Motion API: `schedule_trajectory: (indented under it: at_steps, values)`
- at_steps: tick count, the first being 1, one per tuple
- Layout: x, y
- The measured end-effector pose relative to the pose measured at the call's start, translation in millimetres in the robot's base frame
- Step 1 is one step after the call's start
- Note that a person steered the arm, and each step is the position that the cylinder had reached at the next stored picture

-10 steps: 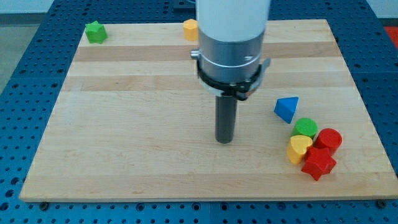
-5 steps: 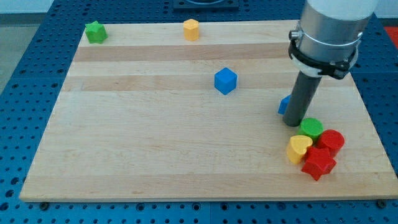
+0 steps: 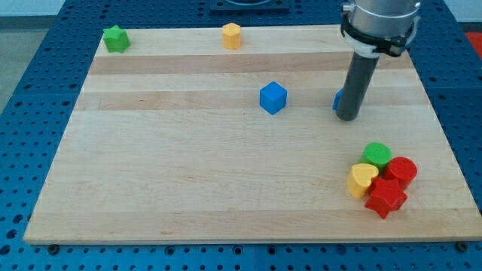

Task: Push the blue triangle to the top right

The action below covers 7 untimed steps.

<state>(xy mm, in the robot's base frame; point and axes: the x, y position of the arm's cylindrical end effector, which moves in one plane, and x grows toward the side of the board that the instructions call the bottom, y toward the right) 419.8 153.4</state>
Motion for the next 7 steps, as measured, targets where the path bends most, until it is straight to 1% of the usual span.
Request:
schedule_trajectory:
  at_steps: [3,7]
  values:
    - [-35.9,0.0]
    - [-101.0,2.9]
